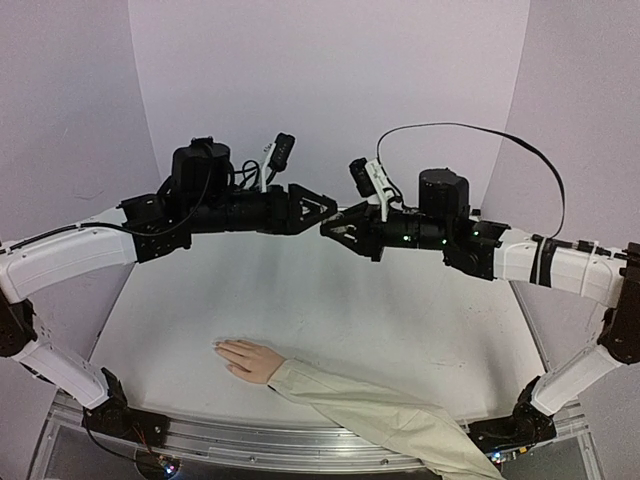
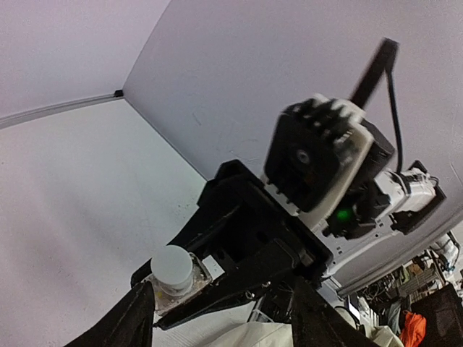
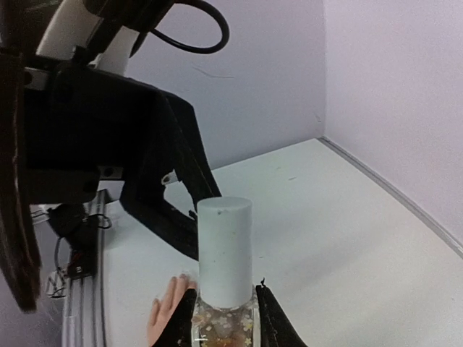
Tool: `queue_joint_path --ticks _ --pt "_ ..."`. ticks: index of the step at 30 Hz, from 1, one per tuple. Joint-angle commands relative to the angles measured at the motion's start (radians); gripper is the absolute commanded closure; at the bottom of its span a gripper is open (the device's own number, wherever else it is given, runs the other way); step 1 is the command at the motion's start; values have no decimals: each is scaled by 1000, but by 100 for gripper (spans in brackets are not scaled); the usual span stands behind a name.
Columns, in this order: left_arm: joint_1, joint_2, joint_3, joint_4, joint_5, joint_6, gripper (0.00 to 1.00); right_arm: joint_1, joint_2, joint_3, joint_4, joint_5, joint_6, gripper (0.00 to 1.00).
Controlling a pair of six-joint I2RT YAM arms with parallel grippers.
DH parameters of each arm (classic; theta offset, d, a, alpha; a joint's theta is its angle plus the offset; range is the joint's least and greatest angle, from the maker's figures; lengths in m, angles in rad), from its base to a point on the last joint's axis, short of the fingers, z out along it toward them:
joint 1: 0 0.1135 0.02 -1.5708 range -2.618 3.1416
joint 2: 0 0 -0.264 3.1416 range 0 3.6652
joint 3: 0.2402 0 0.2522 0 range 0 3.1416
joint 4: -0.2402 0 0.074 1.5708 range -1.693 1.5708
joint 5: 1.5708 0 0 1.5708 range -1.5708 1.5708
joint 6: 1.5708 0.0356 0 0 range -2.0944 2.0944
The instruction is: Paint the nails
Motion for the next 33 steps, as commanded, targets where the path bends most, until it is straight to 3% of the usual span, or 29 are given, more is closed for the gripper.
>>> queue_joint_path --ticks 1,6,10,15,20,25,29,33 --pt "2 -75 39 40 155 60 33 -28 -42 59 43 -480 125 100" --pt "1 -78 36 103 246 58 33 -29 -20 81 85 -616 192 100" --pt "1 -57 50 119 306 55 43 -29 -17 71 152 -610 234 100" --pt "-5 -60 40 134 339 61 66 -29 -19 66 181 -549 248 100" --pt "-5 -83 13 135 278 72 84 -28 -21 61 193 -504 248 100" --pt "-6 -78 0 132 189 75 93 -28 -28 47 183 -372 213 100" --pt "-6 -73 -6 118 103 72 100 -21 -43 49 88 -54 131 100" --pt "-8 -65 0 62 -40 54 100 98 -23 60 16 822 12 100"
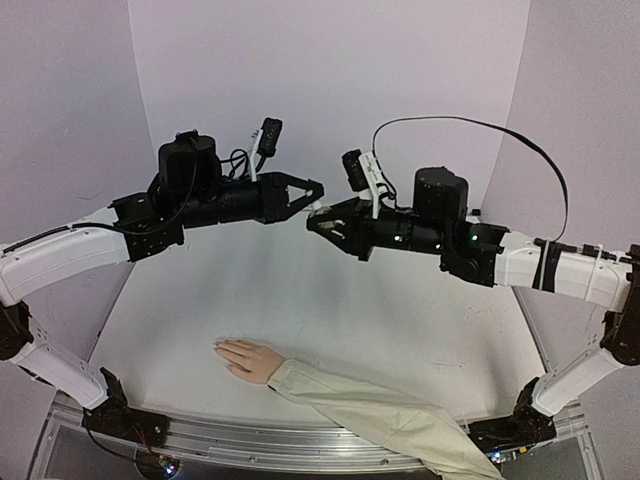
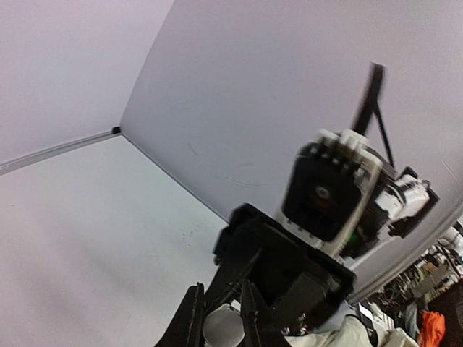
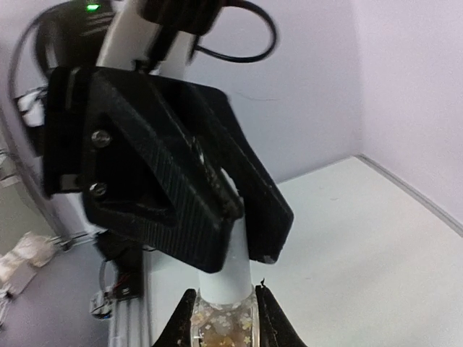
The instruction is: Paint the nails
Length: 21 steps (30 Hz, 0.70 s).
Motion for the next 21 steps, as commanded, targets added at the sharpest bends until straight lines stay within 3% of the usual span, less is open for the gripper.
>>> queue_joint_path --ticks 1,3,4,9,12,15,19,21 --pt "-19 -7 17 -29 -115 -26 100 88 12 45 -23 1072 -144 100" --pt "-19 11 39 -79 -165 -38 100 117 51 62 23 1233 -220 100" --pt "-19 26 52 -95 -175 -43 100 132 66 67 51 1244 -251 100" --pt "-19 63 97 -135 -166 -48 98 146 88 79 89 1065 -258 100" --pt "-19 62 99 -143 -167 -47 83 137 84 68 90 962 -239 100" --pt "-16 53 95 -148 -153 -38 63 100 48 35 90 743 -199 100" --pt "-7 17 76 -148 -141 -41 34 -1 12 14 79 251 -104 100" --pt "8 -1 67 -148 -117 -53 24 -44 8 22 61 12 -65 100"
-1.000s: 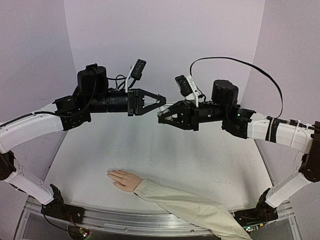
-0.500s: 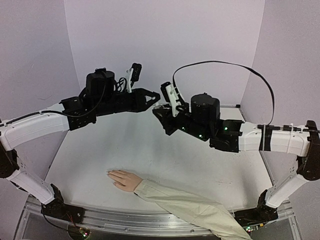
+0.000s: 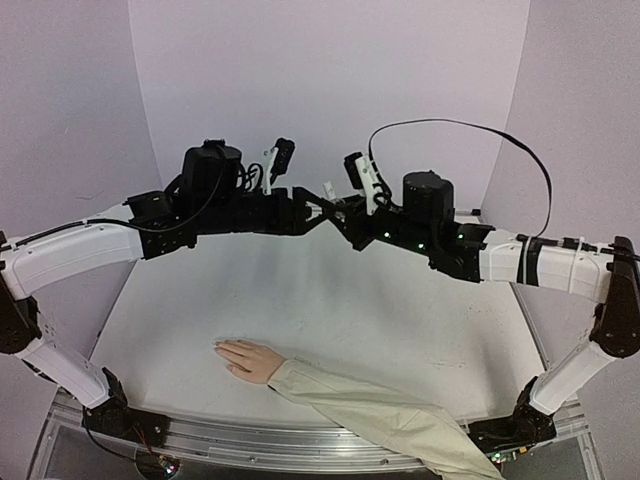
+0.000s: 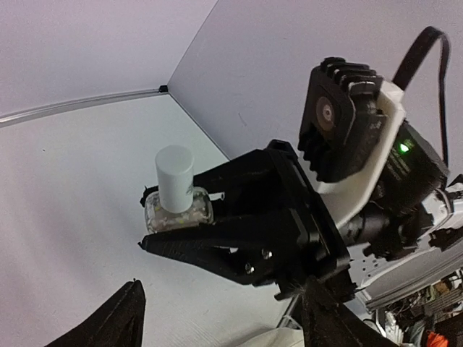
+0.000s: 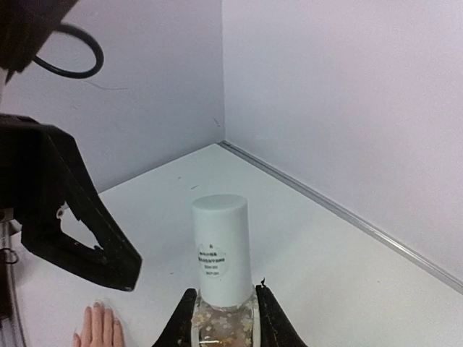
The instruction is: Paint the nails
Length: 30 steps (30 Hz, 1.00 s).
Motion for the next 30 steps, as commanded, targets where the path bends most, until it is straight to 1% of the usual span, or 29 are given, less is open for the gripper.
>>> queue_joint_path --ticks 1,3,5,7,9,12,15,17,19,23,26,30 --pt "24 -90 15 10 77 -21 20 -90 -75 15 56 -594 129 100" --pt "39 -105 5 13 108 -32 17 -123 -78 19 57 -764 168 100" --pt "50 -116 -5 26 149 -33 17 -136 -75 32 58 -887 204 100" --pt "53 -119 -16 67 212 -25 17 -137 -66 54 62 -973 232 100" --pt "52 -114 -22 112 285 -21 20 -137 -59 65 82 -1026 262 100" --pt "47 -102 -22 171 367 -16 29 -137 -58 64 122 -1040 303 100" --pt "22 -87 -6 185 405 16 38 -137 -57 59 158 -1028 325 100" --pt "7 -77 1 185 408 29 42 -137 -52 58 177 -1027 338 100" --pt "3 -69 1 184 389 28 50 -137 -45 58 185 -1030 345 100" --pt "1 -83 -19 184 298 26 64 -137 -43 53 193 -1025 349 100" --pt "1 -95 -30 183 242 28 68 -137 -44 46 192 -1015 343 100" --pt "0 -84 -23 181 237 27 72 -137 -39 41 191 -1010 336 100"
